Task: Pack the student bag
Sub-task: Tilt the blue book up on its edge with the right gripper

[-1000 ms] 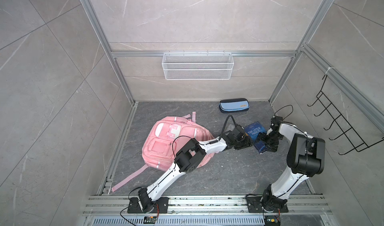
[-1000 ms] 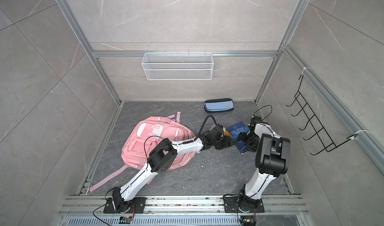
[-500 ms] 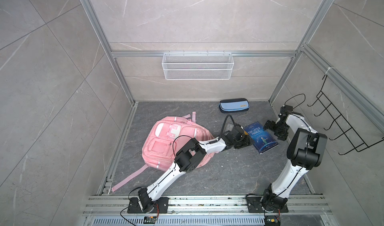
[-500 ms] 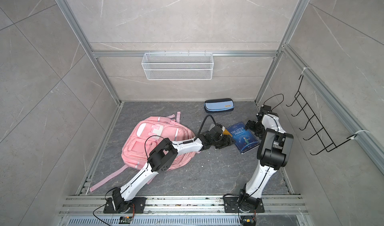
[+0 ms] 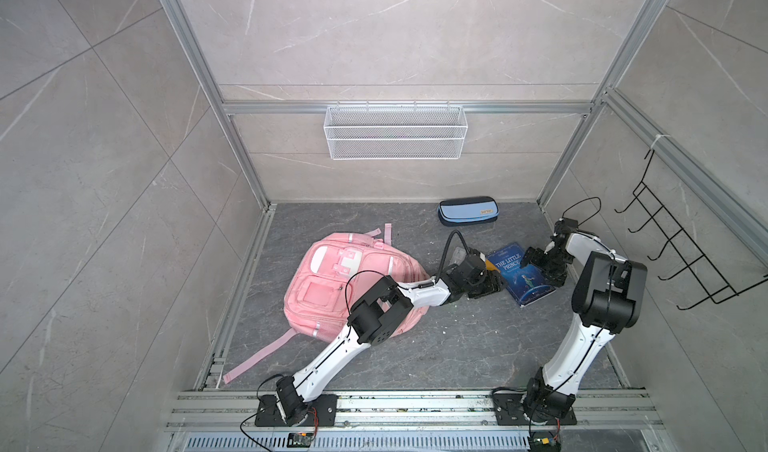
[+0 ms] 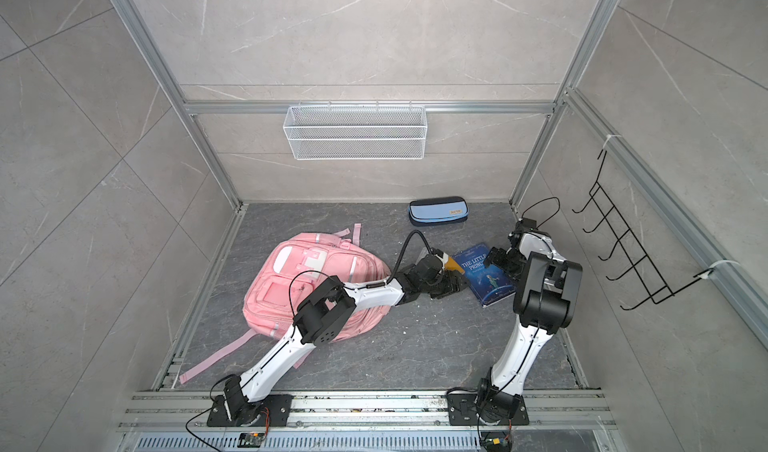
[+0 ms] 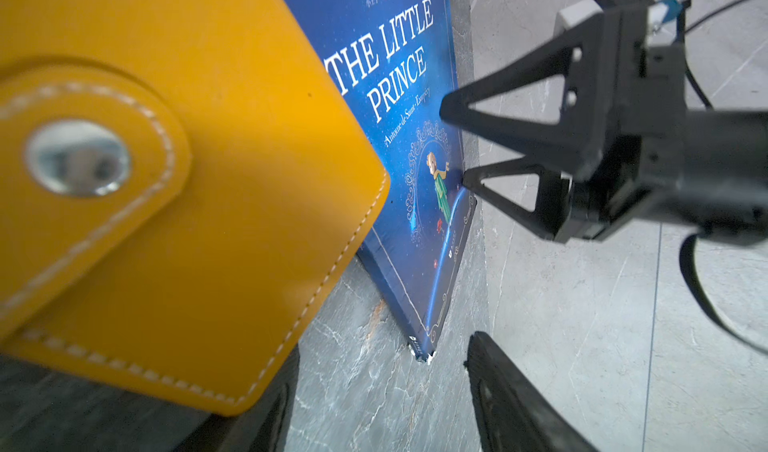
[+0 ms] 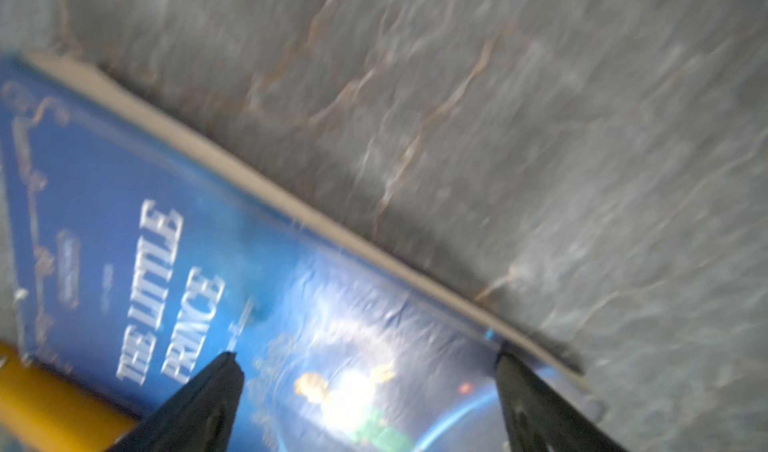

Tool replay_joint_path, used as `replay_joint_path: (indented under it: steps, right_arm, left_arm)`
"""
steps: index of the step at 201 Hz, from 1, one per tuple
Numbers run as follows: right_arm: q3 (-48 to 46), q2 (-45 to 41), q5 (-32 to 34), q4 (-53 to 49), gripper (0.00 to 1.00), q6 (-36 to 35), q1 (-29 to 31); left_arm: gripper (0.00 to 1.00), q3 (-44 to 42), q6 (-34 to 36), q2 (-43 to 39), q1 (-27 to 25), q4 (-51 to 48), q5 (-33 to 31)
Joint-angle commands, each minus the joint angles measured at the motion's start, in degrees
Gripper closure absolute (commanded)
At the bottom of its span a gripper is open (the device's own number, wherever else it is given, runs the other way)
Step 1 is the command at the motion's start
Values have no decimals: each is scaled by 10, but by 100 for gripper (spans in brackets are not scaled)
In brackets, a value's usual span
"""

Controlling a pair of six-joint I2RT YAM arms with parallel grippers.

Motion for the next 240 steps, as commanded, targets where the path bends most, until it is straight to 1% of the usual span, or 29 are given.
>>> replay_joint_path:
  steps: [1, 11, 36, 51, 61, 71, 89, 97, 115, 146, 171, 212, 240]
  right_arm:
    - [-78, -20, -65, -18, 11, 28, 21]
    - [-102, -34, -69, -12, 14, 32, 24]
    - [-144, -64, -73, -7, 30, 38, 35]
    - [-171, -82, -79, 1, 32, 43, 36]
    - [-172, -94, -71, -2, 32, 40, 36]
    - [-158, -107, -46, -8, 30, 31, 32]
    - [-107, -104, -15, -22, 15, 9, 9]
    - [-80, -91, -6, -27, 10, 4, -4]
    - [-30, -54, 7, -18, 4, 7, -21]
    - [44, 9, 14, -15, 3, 14, -22]
    - [77, 54, 10, -20, 2, 2, -22]
    - [86, 84, 10, -24, 3, -12, -22]
    - [79, 80, -6, -31, 6, -11, -19]
  left_arm:
    - [32, -1, -17, 16, 5, -96, -17]
    - [32, 8, -19, 20, 6, -96, -15]
    - [32, 32, -20, 34, 6, -99, -7]
    - [32, 45, -23, 41, 6, -102, -4]
    - [32, 49, -25, 42, 6, -105, -4]
    - [32, 48, -25, 41, 6, -107, -6]
    - [32, 36, -27, 36, 6, -102, -8]
    - [32, 27, -31, 33, 6, -95, -8]
    - [33, 6, -39, 26, 6, -80, -9]
    - [32, -19, -38, 14, 6, -68, -13]
    - [33, -29, -35, 7, 7, -63, -15]
    - [32, -28, -36, 11, 7, -57, -7]
    - [32, -25, -39, 18, 7, -55, 2]
